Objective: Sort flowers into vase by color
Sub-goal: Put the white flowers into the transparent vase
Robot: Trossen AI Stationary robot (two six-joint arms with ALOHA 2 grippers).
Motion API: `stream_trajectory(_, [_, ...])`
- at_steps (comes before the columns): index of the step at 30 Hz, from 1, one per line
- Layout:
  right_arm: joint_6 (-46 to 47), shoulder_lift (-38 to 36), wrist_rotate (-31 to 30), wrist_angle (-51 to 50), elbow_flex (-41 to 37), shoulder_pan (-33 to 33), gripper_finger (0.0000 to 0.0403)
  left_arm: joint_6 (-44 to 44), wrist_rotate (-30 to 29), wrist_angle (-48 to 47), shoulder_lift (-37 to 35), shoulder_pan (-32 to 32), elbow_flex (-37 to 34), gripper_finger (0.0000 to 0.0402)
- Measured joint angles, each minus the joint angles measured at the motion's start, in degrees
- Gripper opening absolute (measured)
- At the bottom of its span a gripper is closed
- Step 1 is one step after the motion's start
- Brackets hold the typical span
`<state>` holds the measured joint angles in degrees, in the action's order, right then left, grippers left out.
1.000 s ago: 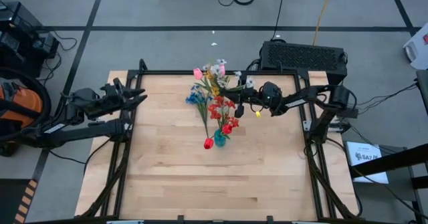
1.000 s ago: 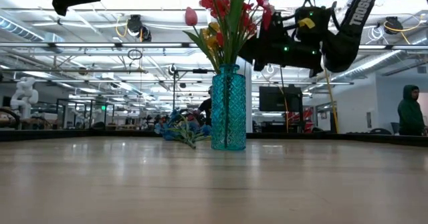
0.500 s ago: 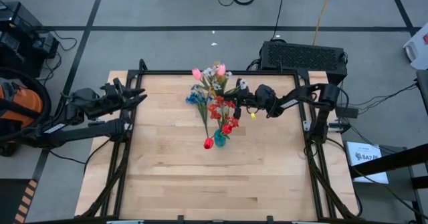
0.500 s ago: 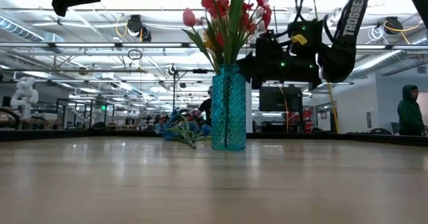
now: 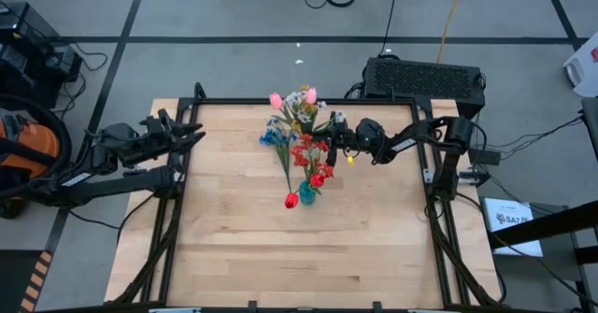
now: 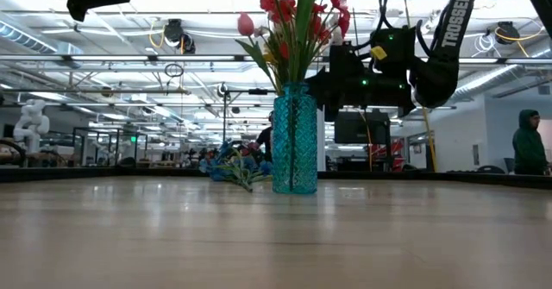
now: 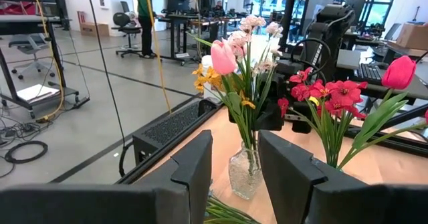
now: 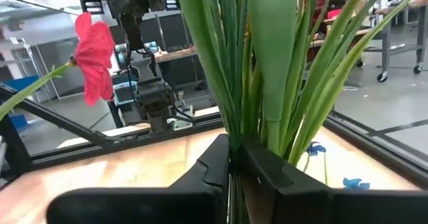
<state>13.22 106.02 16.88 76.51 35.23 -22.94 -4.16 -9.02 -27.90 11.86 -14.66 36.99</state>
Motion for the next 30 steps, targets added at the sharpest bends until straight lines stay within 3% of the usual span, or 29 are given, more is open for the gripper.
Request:
stream_trajectory(9, [1.13, -0.67, 1.32, -1.30, -0.01, 0.00, 0.0031, -1.46, -0.17, -0.03, 0.00, 0.00, 0.00, 0.0129])
stream_trajectory(17, [0.87, -6.61, 1.46, -12.32, -0.03, 0.02, 0.0099, -1.60, -1.35, -0.04, 0.00, 0.00, 0.00, 0.0129])
stream_trajectory(24, [-0.53, -15.10, 0.81, -26.83, -0.03, -0.33, 0.0156, -2.47, -1.96, -0.04, 0.00, 0.00, 0.00, 0.0129])
stream_trajectory(30, [-2.32, -24.81, 0.66, -43.70, -0.03, -0.35, 0.0177, -3.04, -1.97, -0.04, 0.00, 0.00, 0.00, 0.0129])
